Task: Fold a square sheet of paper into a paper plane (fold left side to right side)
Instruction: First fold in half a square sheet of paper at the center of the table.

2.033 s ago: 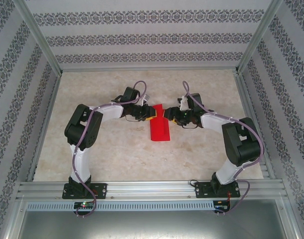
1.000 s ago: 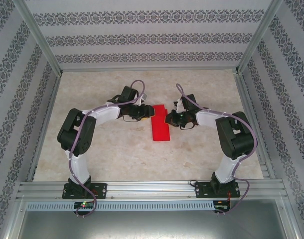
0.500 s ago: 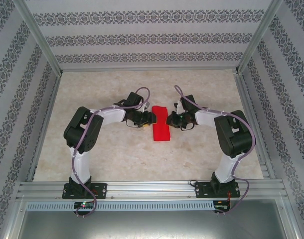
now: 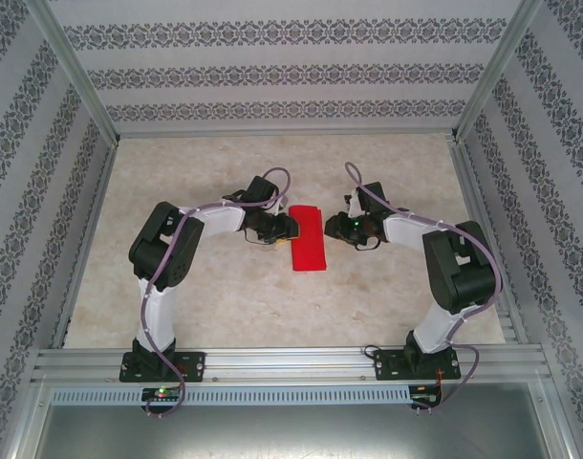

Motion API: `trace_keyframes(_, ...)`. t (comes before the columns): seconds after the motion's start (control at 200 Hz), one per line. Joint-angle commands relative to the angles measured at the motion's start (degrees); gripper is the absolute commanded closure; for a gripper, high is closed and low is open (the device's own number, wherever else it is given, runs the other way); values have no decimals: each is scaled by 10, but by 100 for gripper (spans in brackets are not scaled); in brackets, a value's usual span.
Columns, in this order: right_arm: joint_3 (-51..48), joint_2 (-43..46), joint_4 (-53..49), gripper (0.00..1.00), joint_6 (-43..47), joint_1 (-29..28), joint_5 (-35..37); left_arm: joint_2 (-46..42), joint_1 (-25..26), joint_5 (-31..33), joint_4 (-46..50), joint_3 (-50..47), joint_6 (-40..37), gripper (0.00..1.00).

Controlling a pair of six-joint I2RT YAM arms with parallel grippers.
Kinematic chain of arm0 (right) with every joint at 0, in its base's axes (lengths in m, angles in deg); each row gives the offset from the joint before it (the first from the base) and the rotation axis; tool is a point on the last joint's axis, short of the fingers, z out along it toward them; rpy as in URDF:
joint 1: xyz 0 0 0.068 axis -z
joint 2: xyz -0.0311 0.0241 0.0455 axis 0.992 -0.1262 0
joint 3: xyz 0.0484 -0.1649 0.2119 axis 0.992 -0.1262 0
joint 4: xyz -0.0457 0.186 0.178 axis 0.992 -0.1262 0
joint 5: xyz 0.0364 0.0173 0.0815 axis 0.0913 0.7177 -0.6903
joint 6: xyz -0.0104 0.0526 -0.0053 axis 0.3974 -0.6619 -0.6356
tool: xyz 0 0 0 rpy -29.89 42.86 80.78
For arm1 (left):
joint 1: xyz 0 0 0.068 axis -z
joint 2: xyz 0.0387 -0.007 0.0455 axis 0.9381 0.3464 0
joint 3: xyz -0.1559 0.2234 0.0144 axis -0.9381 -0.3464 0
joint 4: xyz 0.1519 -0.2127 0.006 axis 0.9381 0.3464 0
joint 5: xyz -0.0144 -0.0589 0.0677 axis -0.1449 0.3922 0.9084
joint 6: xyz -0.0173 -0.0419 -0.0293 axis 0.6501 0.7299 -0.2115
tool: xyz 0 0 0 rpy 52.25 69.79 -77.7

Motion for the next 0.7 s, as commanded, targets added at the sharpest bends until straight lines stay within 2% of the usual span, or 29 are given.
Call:
trace_keyframes(0.0, -18, 23, -13, 65, 20, 14, 25, 20, 13, 16, 39, 16, -20, 64)
trace_keyframes(0.694, -46, 63, -6, 64, 19, 27, 17, 49, 29, 37, 105, 65, -52, 62)
